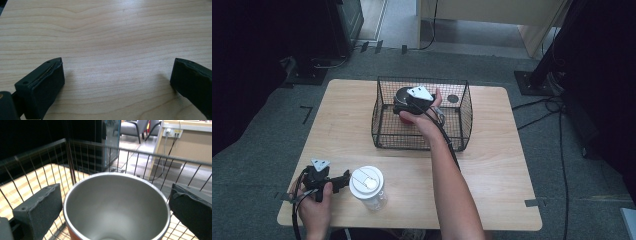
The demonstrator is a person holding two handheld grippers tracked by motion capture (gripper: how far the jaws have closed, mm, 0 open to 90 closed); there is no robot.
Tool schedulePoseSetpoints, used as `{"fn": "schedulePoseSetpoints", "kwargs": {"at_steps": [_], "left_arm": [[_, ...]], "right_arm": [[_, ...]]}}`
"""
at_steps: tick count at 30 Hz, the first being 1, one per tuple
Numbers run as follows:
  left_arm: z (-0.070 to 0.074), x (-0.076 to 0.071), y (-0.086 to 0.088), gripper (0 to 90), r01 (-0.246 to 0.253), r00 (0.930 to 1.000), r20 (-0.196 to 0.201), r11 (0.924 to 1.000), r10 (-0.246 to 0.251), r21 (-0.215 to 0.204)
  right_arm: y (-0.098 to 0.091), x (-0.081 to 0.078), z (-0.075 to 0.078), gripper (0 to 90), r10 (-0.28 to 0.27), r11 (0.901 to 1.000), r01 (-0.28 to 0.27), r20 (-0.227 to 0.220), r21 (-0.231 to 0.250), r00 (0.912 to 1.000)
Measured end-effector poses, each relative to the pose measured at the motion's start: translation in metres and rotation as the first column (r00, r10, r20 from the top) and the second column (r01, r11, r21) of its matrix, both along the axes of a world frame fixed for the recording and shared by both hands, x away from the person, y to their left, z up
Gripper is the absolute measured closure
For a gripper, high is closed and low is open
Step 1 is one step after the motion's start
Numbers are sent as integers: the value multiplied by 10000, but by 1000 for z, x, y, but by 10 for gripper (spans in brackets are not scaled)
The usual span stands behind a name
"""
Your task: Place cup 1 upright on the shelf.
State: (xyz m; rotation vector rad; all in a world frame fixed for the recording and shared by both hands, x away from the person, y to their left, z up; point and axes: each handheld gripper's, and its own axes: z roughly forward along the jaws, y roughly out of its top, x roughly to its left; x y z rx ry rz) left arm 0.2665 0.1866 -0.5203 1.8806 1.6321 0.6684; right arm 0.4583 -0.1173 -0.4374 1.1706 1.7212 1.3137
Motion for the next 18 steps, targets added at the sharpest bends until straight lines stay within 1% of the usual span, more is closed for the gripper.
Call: {"fn": "schedulePoseSetpoints", "kwargs": {"at_steps": [1, 3, 6, 10, 15, 18], "left_arm": [[0, 0, 0, 0, -7, 10000, 5, 10000, 7, -3], [0, 1, 0, 0, -5, 10000, -4, 10000, 5, -1], [0, 1, 0, 0, -3, 10000, 0, 10000, 3, 3], [0, 2, -1, 0, 12, 10000, -1, 10000, -12, -10], [0, 3, -1, 0, 17, 10000, -6, 10000, -17, -11], [0, 3, -1, 0, 24, 10000, -14, 10000, -24, -7]], "right_arm": [[-1, -1, 2, 0, -27, 10000, 26, 66, 96, 10000], [-3, -3, 9, 0, -84, 9998, 78, 334, 164, 9994], [-5, -6, 18, 0, -198, 9994, 182, 537, 297, 9984], [-7, -14, 27, 0, -183, 9993, 160, 669, 347, 9976], [-8, -27, 38, 0, -254, 9963, 187, 800, 833, 9965], [-10, -35, 43, 0, -304, 9954, 217, 925, 938, 9952]]}}
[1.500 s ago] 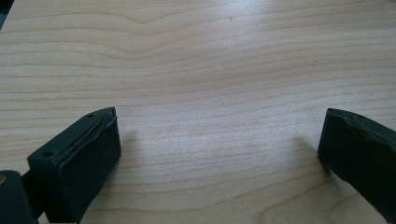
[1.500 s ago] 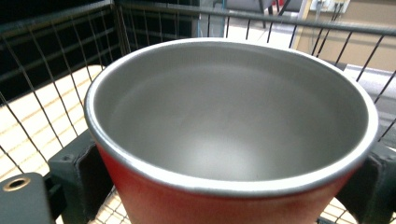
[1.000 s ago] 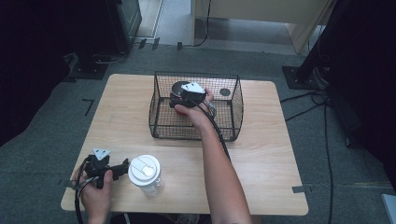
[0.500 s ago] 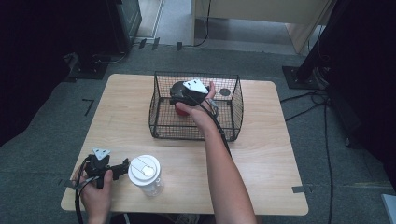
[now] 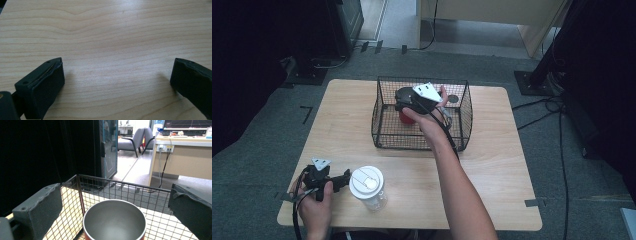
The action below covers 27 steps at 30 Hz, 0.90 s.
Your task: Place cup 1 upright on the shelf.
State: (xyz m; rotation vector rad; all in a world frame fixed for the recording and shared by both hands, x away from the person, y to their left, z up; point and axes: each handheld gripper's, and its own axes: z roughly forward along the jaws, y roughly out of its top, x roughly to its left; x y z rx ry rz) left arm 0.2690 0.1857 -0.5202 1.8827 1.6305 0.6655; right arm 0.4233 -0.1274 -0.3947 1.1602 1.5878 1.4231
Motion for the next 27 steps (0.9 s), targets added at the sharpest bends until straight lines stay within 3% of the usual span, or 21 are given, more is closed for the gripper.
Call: {"fn": "schedulePoseSetpoints", "kwargs": {"at_steps": [12, 18, 27], "left_arm": [[0, 1, -1, 0, -43, 10000, 47, 10000, 43, -18], [0, 1, -1, 0, -30, 10000, 24, 10000, 30, 3], [0, 1, -1, 0, -32, 10000, 27, 10000, 32, -1]], "right_arm": [[-6, -35, 15, 0, 345, 9994, -347, 308, 57, 9989], [-11, -51, 7, 0, 567, 9984, -567, 79, -77, 9984], [-23, -80, -5, 0, 895, 9959, -894, 78, -120, 9960]]}}
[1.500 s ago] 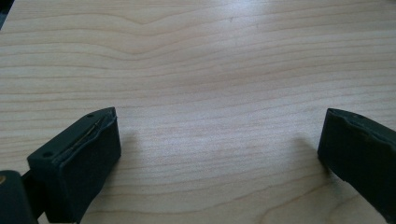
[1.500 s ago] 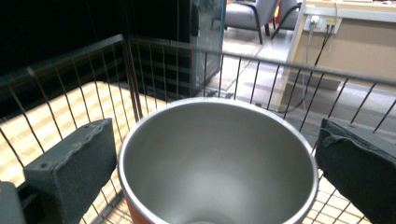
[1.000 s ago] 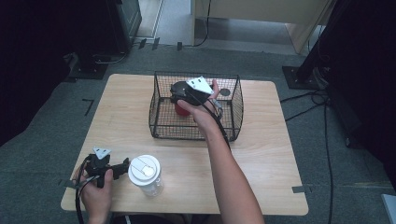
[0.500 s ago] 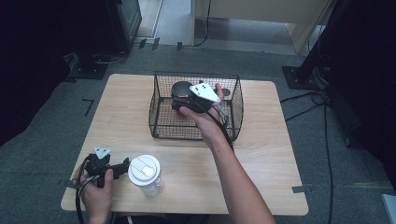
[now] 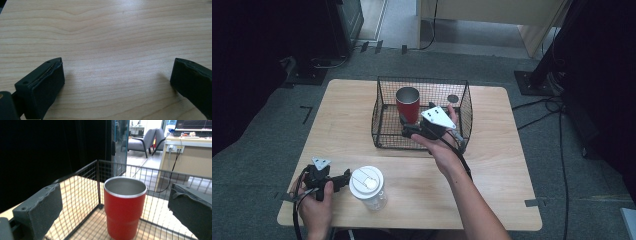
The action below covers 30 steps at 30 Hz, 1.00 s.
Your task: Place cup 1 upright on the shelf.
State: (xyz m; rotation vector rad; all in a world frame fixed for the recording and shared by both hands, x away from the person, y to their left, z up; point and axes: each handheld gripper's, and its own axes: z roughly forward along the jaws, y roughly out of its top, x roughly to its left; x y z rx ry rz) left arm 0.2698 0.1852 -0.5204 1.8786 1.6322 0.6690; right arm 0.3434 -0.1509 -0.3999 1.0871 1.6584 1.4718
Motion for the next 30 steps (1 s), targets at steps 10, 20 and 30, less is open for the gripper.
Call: {"fn": "schedulePoseSetpoints", "kwargs": {"at_steps": [10, 20, 30], "left_arm": [[0, 0, 0, 0, 7, 10000, -11, 10000, -7, -1], [0, 0, 0, 0, 17, 10000, -11, 10000, -17, 11], [0, 0, 0, 0, 18, 10000, -5, 10000, -18, 15]], "right_arm": [[-18, -34, -13, 0, 136, 9999, -135, -97, 79, 9999], [-26, -64, -30, 0, 63, 9999, -65, -170, -154, 9998], [-30, -85, -46, 0, 73, 9992, -80, -154, -398, 9999]]}}
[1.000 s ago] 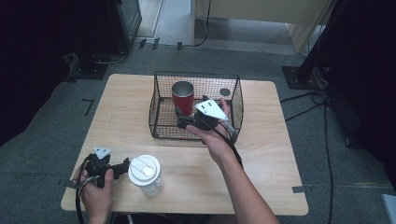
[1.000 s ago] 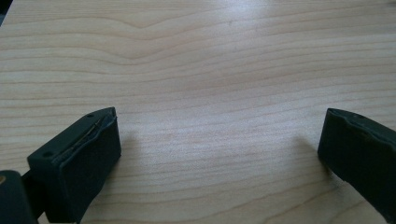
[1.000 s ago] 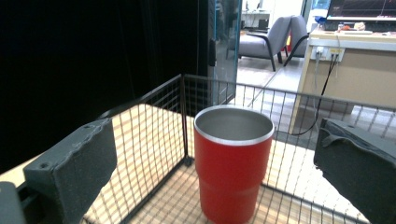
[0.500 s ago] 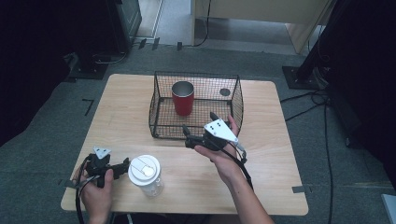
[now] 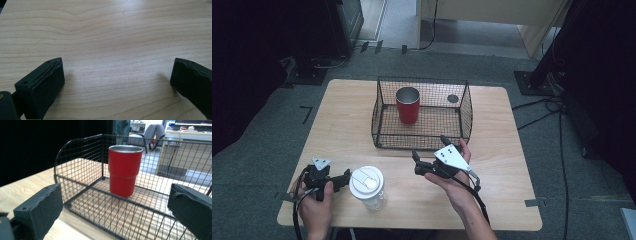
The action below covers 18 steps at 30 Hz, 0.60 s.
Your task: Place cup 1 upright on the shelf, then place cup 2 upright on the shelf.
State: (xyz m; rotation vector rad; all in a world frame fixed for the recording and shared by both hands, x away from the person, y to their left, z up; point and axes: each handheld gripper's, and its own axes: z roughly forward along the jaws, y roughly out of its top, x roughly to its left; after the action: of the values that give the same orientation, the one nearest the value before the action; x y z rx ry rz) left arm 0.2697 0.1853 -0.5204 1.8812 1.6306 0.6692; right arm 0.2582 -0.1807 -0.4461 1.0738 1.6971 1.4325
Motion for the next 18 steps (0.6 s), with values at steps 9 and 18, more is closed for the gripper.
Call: {"fn": "schedulePoseSetpoints", "kwargs": {"at_steps": [9, 18], "left_arm": [[0, 0, 0, 0, -7, 10000, -5, 10000, 7, -12], [0, 0, 0, 0, -9, 10000, -4, 10000, 9, -9]], "right_arm": [[6, -15, -11, 0, 342, 9994, -341, 11, -63, 9994], [16, -30, -20, 0, 782, 9969, -782, -8, -58, 9969]]}}
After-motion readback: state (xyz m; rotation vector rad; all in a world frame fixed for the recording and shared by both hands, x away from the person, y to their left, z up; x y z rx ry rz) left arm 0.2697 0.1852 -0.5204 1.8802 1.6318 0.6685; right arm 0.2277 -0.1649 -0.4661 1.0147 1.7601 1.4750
